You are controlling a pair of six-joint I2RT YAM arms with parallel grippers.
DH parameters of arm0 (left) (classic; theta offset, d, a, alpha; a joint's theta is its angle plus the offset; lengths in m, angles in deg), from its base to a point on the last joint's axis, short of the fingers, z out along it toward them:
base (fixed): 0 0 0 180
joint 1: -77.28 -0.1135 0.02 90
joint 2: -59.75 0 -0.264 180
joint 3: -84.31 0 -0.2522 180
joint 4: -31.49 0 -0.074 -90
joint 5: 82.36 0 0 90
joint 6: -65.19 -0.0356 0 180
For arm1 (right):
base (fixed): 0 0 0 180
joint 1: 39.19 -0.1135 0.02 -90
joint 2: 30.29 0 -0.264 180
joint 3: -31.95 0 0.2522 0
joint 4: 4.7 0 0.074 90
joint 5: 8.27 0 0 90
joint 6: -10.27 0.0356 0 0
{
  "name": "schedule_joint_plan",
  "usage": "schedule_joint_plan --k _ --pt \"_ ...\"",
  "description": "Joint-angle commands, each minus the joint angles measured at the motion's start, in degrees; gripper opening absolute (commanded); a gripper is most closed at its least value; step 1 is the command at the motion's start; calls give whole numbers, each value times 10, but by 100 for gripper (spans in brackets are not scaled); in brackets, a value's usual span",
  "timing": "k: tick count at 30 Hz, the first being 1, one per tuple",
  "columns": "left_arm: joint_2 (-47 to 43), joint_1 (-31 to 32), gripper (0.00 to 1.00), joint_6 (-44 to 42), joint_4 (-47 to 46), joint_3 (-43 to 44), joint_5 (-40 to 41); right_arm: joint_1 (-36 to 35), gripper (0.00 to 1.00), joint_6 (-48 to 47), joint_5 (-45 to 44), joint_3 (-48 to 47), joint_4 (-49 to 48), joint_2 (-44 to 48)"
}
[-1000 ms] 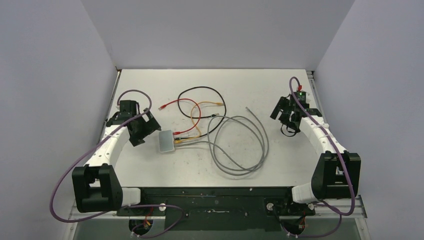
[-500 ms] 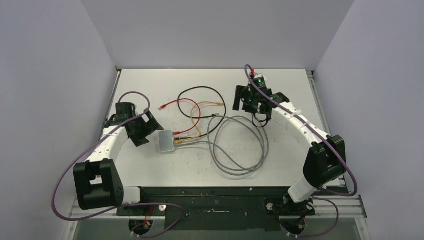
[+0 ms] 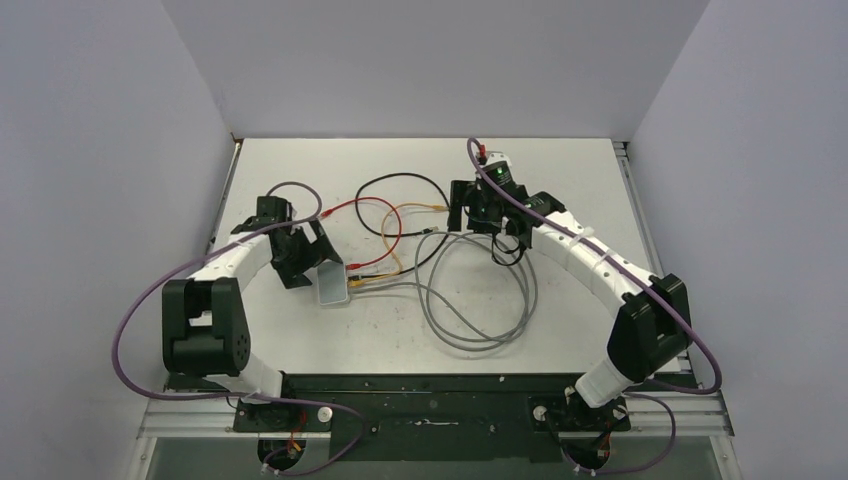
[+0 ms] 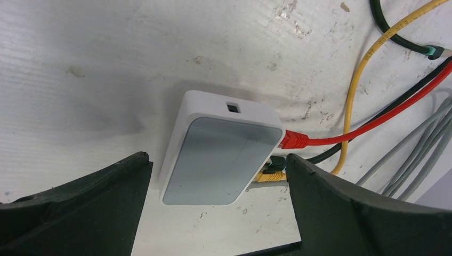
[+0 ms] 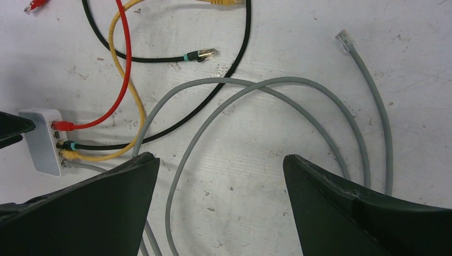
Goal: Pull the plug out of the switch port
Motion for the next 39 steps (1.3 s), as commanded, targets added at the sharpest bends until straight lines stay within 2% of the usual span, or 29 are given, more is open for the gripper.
schedule_joint_plan --k 1,11,14,22,31,39 --pt "22 9 96 -10 -27 44 8 2 90 3 -20 4 3 44" --pt "86 65 96 -33 -4 97 49 2 90 5 -12 12 17 59" --pt "92 74 100 -30 3 101 50 2 90 4 -13 6 21 56" --pt "94 80 79 -23 7 96 50 2 90 3 -8 2 23 47" --pt "89 103 66 -18 7 97 43 2 90 -1 -3 -3 23 41" --pt "98 164 60 -8 3 112 47 2 90 -2 5 0 20 39"
